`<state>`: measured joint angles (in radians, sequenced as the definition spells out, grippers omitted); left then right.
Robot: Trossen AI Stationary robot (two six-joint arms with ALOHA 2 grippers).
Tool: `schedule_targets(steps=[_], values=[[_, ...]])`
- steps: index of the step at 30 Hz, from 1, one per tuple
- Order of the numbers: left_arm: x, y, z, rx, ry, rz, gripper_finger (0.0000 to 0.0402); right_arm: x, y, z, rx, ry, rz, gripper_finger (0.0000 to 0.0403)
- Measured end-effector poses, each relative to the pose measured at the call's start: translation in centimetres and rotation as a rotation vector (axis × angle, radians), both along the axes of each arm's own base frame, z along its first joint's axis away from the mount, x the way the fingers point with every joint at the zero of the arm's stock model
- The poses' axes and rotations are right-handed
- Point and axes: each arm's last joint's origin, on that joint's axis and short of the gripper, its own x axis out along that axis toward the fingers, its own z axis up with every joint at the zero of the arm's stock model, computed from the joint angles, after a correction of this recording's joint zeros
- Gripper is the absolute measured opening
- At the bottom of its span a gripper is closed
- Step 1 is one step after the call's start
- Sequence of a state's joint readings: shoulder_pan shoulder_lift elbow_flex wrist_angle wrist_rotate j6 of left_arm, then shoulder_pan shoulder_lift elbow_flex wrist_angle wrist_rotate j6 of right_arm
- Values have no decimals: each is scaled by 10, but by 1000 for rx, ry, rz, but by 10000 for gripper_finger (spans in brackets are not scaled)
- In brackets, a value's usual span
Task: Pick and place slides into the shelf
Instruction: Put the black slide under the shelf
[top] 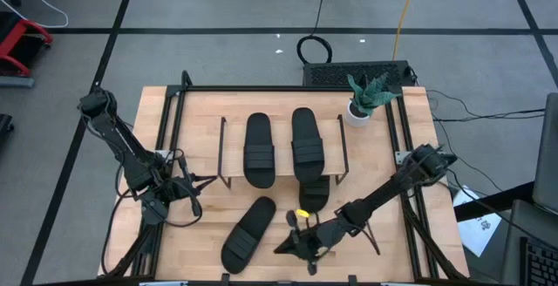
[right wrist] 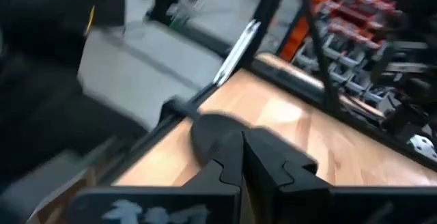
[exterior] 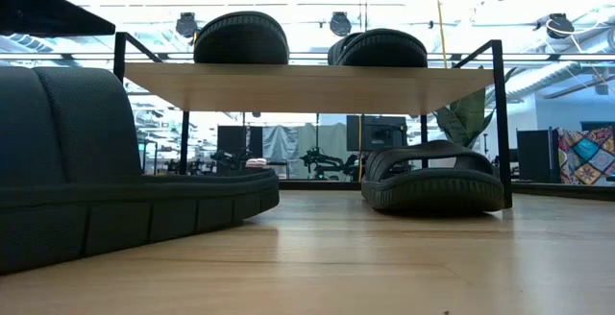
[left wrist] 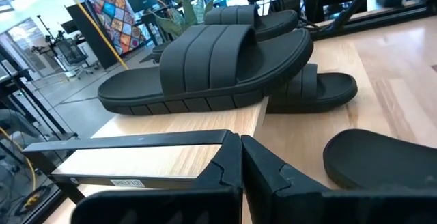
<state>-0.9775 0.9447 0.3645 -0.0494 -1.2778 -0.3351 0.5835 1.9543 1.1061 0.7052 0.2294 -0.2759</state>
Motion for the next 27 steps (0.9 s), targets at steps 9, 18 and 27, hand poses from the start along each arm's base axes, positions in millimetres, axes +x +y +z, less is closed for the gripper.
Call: schedule_targets(steps=[9, 18, 27], values=[[0, 0, 0, 5, 4, 0, 1, 11, -10, -9, 143, 13, -65, 90], [-1, 1, -2, 17, 14, 1, 1, 11, -10, -9, 137, 17, -64, 204], [-1, -3, -2, 15, 60, -90, 0, 2, -10, 7, 67, 39, -62, 190]])
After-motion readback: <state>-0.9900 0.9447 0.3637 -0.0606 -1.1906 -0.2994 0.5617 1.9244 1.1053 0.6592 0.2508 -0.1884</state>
